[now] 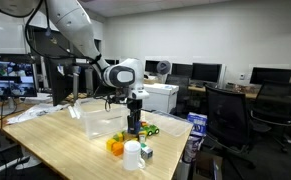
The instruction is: Place the blue block on the wooden block
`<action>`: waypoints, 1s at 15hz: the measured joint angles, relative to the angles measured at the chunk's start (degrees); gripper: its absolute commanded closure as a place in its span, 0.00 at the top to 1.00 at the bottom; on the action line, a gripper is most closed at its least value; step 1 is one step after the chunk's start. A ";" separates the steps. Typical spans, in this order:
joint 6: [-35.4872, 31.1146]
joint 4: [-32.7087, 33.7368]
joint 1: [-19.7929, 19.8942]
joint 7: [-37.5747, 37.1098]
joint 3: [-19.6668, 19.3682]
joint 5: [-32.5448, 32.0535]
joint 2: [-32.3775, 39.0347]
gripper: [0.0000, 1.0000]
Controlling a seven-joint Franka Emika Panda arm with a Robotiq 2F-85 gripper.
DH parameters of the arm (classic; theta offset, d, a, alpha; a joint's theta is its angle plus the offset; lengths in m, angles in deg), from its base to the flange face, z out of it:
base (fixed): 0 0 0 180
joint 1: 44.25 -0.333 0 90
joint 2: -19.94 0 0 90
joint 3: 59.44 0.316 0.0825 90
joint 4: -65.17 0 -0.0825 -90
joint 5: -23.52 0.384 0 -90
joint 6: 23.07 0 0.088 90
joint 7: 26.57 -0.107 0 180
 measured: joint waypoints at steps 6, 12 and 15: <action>2.76 0.95 -8.39 -1.98 -2.66 -6.72 0.73 1.00; 4.86 -1.42 -12.89 -3.06 -3.39 -12.83 -3.00 1.00; 6.07 -4.39 -13.41 -3.05 -3.24 -15.58 -8.34 1.00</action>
